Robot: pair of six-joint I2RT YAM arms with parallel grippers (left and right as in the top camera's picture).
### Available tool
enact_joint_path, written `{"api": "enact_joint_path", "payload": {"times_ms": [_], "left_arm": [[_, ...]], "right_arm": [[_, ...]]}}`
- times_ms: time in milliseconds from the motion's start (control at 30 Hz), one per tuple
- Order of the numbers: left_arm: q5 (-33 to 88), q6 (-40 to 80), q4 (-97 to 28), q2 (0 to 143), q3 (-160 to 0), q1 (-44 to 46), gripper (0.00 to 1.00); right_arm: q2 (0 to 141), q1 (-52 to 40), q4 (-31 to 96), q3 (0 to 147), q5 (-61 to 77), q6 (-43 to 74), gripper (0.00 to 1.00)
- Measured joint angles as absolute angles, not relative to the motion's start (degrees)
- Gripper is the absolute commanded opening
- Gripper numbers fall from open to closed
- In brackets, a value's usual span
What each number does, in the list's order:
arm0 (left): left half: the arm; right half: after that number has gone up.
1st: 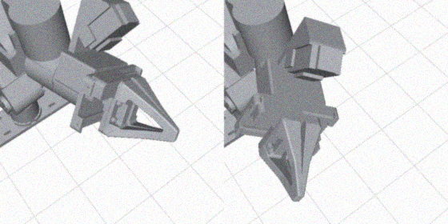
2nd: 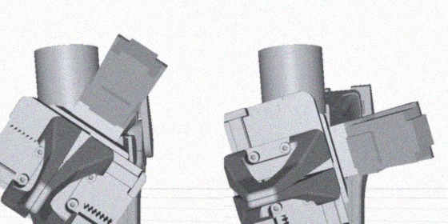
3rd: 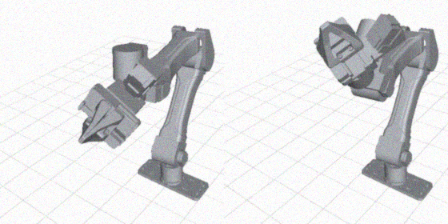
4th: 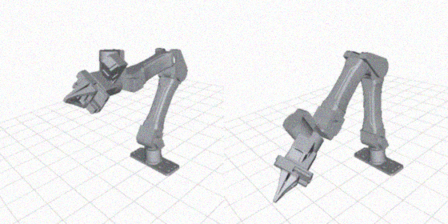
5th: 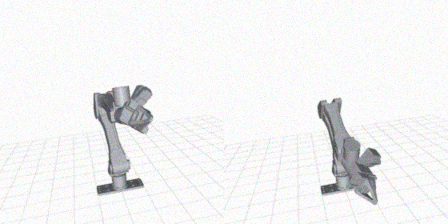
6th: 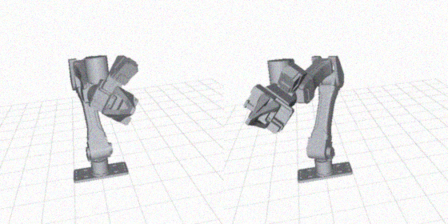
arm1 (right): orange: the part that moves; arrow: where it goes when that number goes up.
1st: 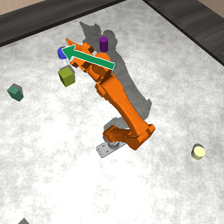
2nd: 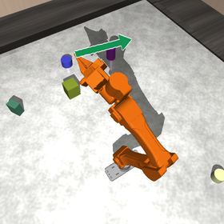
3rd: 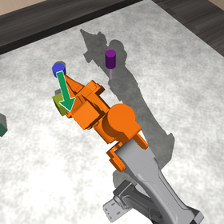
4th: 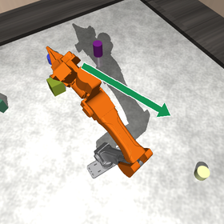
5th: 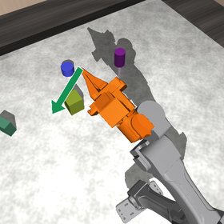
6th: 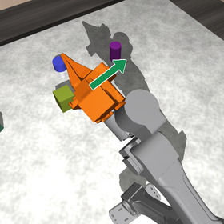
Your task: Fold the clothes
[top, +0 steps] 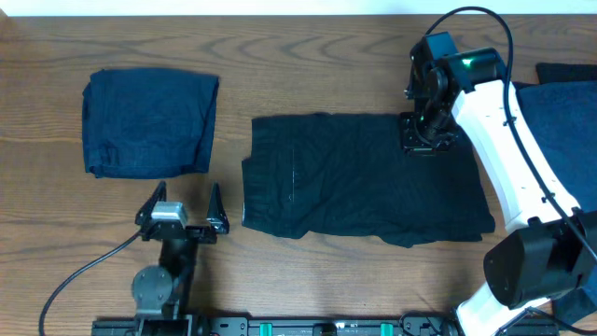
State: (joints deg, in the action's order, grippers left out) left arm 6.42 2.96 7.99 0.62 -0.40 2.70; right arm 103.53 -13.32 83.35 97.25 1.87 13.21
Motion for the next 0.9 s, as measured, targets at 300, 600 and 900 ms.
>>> {"api": "enact_joint_path", "payload": {"times_ms": [300, 600, 900], "left_arm": [[14.50, 4.05, -10.00, 8.88, -20.97, 2.70, 0.98], [15.55, 4.29, -48.88, 47.44, -70.11, 2.74, 0.98], [16.16, 4.45, -65.01, 81.52, -97.41, 2.74, 0.98]], "right_arm": [[103.53, -10.44, 81.28, 97.01, 1.45, 13.21, 0.15], [103.53, -10.28, 80.79, 96.60, 1.45, 13.21, 0.16], [103.53, -10.28, 80.66, 96.57, 1.45, 13.21, 0.17]]}}
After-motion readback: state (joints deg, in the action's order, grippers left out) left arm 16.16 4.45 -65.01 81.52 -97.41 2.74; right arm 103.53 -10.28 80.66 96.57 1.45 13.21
